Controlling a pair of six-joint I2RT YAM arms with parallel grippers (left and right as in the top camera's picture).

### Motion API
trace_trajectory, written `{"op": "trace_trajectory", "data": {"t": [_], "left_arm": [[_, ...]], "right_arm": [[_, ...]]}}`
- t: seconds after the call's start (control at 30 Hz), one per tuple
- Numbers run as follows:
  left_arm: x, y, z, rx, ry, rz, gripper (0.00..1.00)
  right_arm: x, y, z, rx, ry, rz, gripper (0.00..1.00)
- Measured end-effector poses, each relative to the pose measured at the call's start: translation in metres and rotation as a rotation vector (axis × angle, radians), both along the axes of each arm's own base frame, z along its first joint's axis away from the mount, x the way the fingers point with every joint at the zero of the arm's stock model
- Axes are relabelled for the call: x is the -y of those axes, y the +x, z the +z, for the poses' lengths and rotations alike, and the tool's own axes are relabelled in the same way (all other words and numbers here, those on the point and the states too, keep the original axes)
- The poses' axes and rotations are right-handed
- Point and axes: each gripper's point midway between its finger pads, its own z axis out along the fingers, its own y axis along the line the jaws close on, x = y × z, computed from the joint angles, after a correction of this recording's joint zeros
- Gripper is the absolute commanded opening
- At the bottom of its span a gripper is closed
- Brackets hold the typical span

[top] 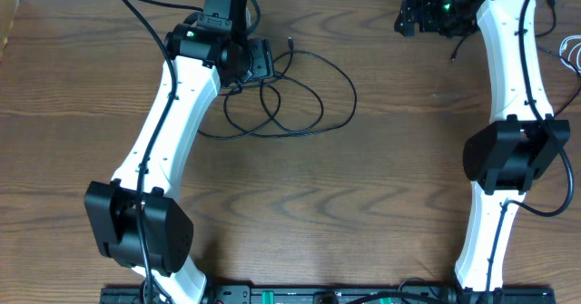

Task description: Untangle cables

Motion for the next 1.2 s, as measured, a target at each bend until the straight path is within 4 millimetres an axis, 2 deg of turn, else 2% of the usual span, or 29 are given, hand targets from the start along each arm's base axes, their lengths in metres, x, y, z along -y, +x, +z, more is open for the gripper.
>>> {"op": "trace_trajectory", "data": {"t": [0.5, 0.6, 0.77, 0.83, 0.87, 0.9, 0.93, 0.97, 1.03, 1.1, 1.2], "left_arm": [[-0.001, 0.01, 0.005, 0.044, -0.003, 0.009, 0.71], [-0.015, 0.016, 0.005, 0.047, -0.013, 0.04, 0.71], [-0.069, 0.026, 0.005, 0.045, -0.048, 0.155, 0.71], [-0.085, 0.026, 0.004, 0.036, -0.055, 0.189, 0.71], [-0.092, 0.025, 0.003, 0.028, -0.059, 0.203, 0.71], [-0.095, 0.024, 0.003, 0.023, -0.062, 0.209, 0.71], [-0.097, 0.023, 0.002, 0.016, -0.064, 0.213, 0.71], [-0.098, 0.021, 0.001, 0.008, -0.067, 0.216, 0.71], [-0.101, 0.017, -0.001, -0.008, -0.068, 0.22, 0.71], [-0.104, 0.016, -0.001, -0.016, -0.072, 0.226, 0.71], [-0.114, 0.014, -0.002, -0.025, -0.077, 0.248, 0.71]], "right_arm": [[0.0, 0.0, 0.0, 0.0, 0.0, 0.0, 0.99], [0.0, 0.0, 0.0, 0.0, 0.0, 0.0, 0.99], [-0.007, -0.001, 0.002, -0.016, 0.059, -0.024, 0.99], [-0.012, 0.006, 0.007, 0.014, 0.096, -0.03, 0.99], [-0.017, 0.009, 0.011, 0.024, 0.131, -0.028, 0.84], [-0.023, 0.007, 0.013, 0.014, 0.166, -0.021, 0.56], [-0.033, 0.006, 0.017, 0.016, 0.222, 0.006, 0.5], [-0.045, 0.006, 0.024, 0.03, 0.274, 0.048, 0.53], [-0.061, 0.002, 0.026, 0.023, 0.3, 0.081, 0.53], [-0.083, -0.005, 0.024, 0.015, 0.283, 0.121, 0.49], [-0.134, -0.018, 0.015, 0.015, 0.203, 0.205, 0.48]]}}
